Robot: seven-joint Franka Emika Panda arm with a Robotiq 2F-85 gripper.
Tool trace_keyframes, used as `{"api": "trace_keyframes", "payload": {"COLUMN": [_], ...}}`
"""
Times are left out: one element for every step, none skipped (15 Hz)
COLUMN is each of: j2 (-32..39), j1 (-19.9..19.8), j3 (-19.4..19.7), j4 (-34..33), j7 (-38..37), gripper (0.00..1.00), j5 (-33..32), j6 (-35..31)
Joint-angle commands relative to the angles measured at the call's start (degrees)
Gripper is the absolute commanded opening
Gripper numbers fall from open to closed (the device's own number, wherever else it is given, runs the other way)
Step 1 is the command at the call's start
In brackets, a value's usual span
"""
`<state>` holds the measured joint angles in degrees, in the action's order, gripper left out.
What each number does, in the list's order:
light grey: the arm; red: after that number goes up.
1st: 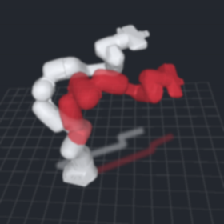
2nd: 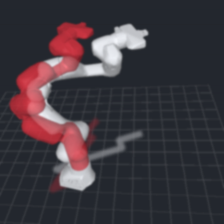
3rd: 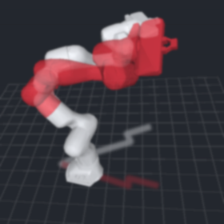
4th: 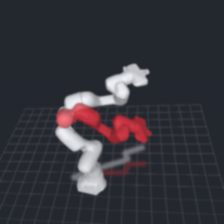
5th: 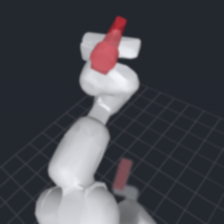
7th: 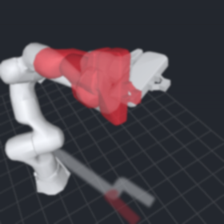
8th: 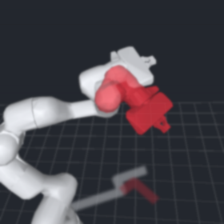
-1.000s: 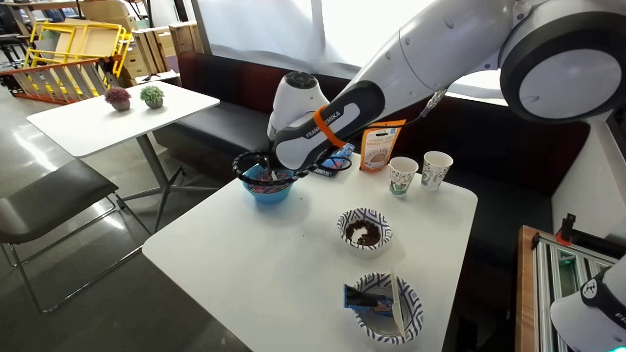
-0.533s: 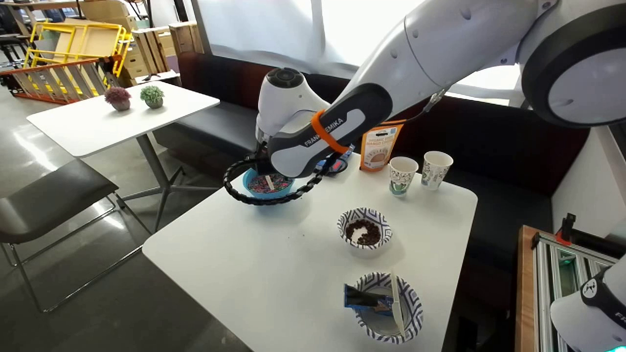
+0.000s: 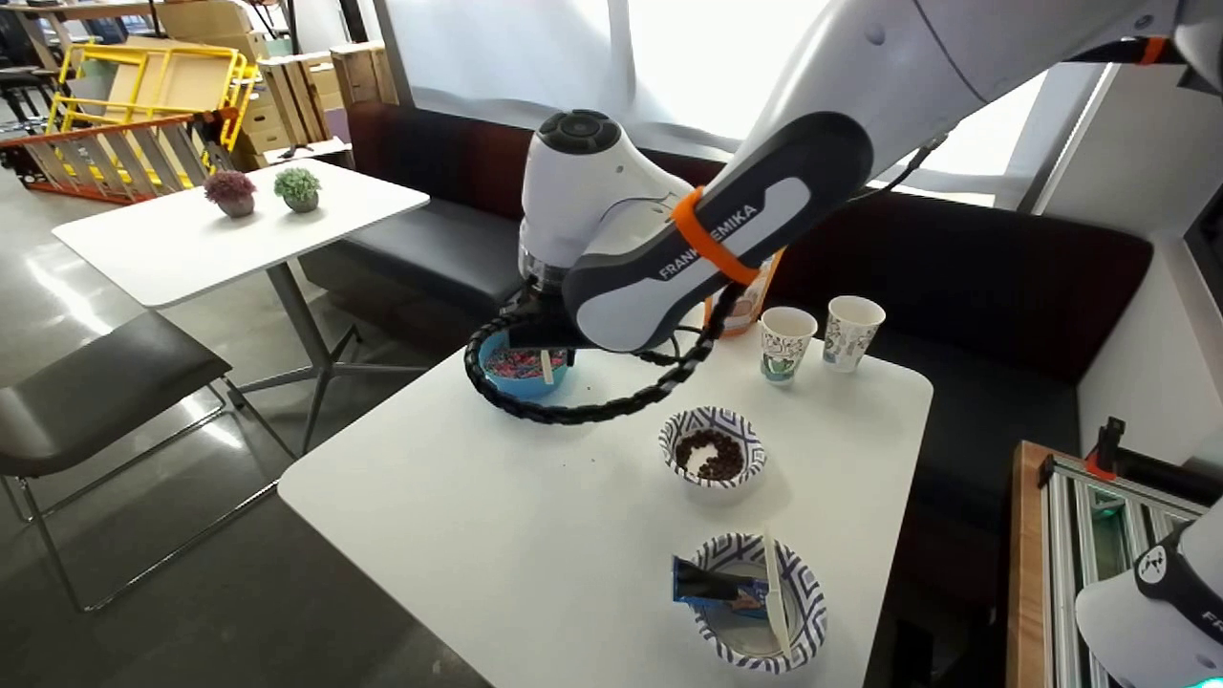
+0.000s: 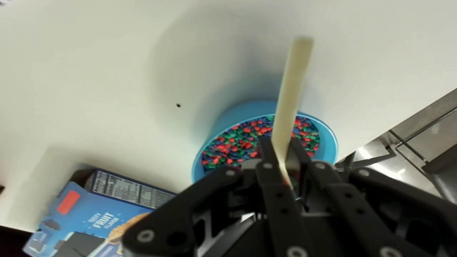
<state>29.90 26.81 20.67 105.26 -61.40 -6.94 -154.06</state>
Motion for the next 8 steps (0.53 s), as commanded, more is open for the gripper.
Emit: {"api": "trace_keyframes", "payload": {"j2": [-9.5,-11.4,-13.3,-14.6,-16.9,-18.6,-20.4,-22.0], "j1": [3.8,4.5,4.4,8.1,4.2,3.8,2.5,0.9], "j3": [2.3,2.9,2.7,6.5,2.8,2.8,1.8,0.8], "j4": [13.3,15.9,18.1,20.3,22.1,23.9,25.5,26.8], "j7": [-14.4,-18.7,-22.7,-25.2,-30.2,-33.3,-36.2,-38.8], "gripper": [0.04,0.04,0.04,0.04,0.04,0.04,0.04,0.04], "j5": [-7.8,-10.3,-13.2,-13.4,-18.4,-21.3,-24.2,-27.0], "j6": [-1.2,-1.5,-1.3,-1.2,-0.6,-0.2,0.2,1.1]}}
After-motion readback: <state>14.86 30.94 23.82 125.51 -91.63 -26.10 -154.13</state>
